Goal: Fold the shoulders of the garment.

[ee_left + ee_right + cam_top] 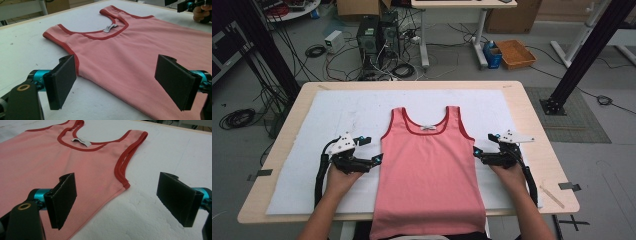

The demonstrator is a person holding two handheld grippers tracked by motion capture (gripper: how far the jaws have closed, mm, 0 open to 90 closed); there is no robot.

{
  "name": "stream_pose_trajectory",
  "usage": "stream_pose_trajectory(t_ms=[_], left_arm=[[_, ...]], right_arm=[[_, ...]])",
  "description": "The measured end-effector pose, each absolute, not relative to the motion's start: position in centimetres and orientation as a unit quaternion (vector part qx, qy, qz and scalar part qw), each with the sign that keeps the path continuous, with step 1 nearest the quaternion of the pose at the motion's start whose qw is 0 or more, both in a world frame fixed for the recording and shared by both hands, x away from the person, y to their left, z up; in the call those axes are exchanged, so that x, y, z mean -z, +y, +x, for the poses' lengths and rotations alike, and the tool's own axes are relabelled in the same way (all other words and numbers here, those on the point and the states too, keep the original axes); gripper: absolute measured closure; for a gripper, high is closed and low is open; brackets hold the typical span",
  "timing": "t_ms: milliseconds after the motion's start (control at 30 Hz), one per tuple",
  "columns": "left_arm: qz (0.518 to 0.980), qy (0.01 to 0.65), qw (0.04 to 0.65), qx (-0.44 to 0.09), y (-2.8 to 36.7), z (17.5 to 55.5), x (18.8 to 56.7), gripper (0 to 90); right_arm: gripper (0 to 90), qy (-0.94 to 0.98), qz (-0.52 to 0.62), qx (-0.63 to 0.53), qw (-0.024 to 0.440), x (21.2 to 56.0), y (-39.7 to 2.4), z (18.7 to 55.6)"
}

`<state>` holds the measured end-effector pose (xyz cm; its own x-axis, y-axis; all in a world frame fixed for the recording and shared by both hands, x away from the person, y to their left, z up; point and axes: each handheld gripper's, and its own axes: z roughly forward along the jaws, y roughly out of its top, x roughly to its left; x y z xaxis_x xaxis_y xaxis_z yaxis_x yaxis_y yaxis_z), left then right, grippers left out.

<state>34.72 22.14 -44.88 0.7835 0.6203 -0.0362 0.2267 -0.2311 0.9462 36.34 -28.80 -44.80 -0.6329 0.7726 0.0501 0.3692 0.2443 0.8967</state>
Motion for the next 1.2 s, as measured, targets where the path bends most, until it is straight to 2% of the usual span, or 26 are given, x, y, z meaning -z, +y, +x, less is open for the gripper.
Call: stream_pose_trajectory(t_ms=[733, 1200], left_arm=[[0.762, 0.278, 0.557, -0.181, 22.14, 34.61, 44.89, 17.6], [0.758, 0.279, 0.563, -0.176, 22.3, 34.66, 44.9, 17.6]], right_arm=[[16.2, 0.76, 0.375, -0.487, 0.211, 44.8, -28.82, 36.39], [16.2, 0.752, 0.39, -0.495, 0.193, 44.61, -29.24, 36.65]])
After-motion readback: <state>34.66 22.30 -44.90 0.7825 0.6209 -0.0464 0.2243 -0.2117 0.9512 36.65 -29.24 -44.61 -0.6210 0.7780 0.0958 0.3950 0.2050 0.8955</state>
